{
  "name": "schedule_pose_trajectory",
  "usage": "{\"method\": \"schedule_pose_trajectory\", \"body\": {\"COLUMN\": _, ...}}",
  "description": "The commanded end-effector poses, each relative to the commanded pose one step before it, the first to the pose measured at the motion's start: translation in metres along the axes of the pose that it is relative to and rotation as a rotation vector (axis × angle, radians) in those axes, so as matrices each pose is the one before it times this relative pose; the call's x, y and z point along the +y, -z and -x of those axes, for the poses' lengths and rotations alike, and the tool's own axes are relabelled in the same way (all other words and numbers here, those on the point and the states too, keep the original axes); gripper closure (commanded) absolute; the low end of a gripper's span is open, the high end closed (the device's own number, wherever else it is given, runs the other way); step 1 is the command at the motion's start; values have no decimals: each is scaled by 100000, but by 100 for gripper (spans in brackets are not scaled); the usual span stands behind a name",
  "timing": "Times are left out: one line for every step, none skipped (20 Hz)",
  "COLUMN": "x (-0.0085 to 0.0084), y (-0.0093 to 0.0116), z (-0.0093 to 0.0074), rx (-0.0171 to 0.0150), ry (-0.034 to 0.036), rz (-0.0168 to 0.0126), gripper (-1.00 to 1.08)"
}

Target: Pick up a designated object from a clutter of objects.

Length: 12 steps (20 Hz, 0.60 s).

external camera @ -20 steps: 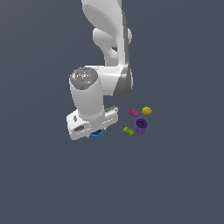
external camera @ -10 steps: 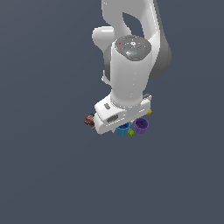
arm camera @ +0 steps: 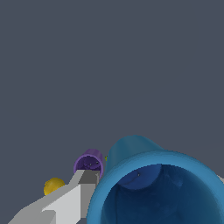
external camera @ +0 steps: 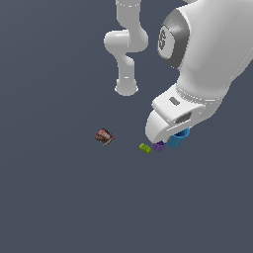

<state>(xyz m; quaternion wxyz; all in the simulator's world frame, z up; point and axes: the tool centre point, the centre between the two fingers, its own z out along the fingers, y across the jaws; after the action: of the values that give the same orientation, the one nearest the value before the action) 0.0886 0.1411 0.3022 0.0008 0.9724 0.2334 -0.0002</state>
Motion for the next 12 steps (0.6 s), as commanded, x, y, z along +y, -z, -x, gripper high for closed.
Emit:
{"method": "schedule_pose_trajectory", "body": {"x": -1769, "y": 1596, "z": -1309, "rx": 29, "ry": -155, "rz": -23, "gripper": 108}}
{"method": "schedule_pose_trajectory", "body": {"x": -618, "y": 546, "z": -481, "rx": 17, "ry": 0, "rz": -46, "gripper": 108}}
{"method": "schedule_pose_trajectory", "body": {"x": -595, "y": 510, "z": -462, "rx": 0, "ry": 0, "rz": 0, "gripper": 108}}
{"method": "schedule_pose_trajectory", "body": {"x": -542, "y": 466, "z": -426, "rx": 0, "ry": 0, "rz": 0, "gripper": 108}}
{"method": "schedule_pose_trajectory", "body": {"x": -491, "y": 423, "z": -390, "rx": 0, "ry": 0, "rz": 0, "gripper": 108}}
{"method": "schedule_pose_trajectory", "body": {"x": -444, "y": 384, "z": -357, "rx": 0, "ry": 0, "rz": 0, "gripper": 108}}
{"method": "schedule_pose_trajectory", "body": {"x": -388, "y": 356, "z": -320, "rx": 23, "ry": 13, "rz": -64, "gripper": 108}}
{"method": "schedule_pose_trajectory", "body": {"x": -361, "y": 315, "z": -297, "rx": 0, "ry": 0, "rz": 0, "gripper": 108}}
{"method": "schedule_pose_trajectory", "body": {"x": -323, "y": 283, "z": -270, "rx": 0, "ry": 0, "rz": 0, "gripper": 108}}
{"method": "schedule_pose_trajectory", "body": {"x": -288, "y": 254, "z": -245, "rx": 0, "ry": 0, "rz": 0, "gripper": 108}}
{"method": "schedule_pose_trajectory", "body": {"x": -256, "y": 227, "z": -221, "rx": 0, "ry": 0, "rz": 0, "gripper": 108}}
{"method": "schedule_pose_trajectory", "body": {"x": -226, "y": 202, "z": -198, "rx": 0, "ry": 0, "rz": 0, "gripper": 108}}
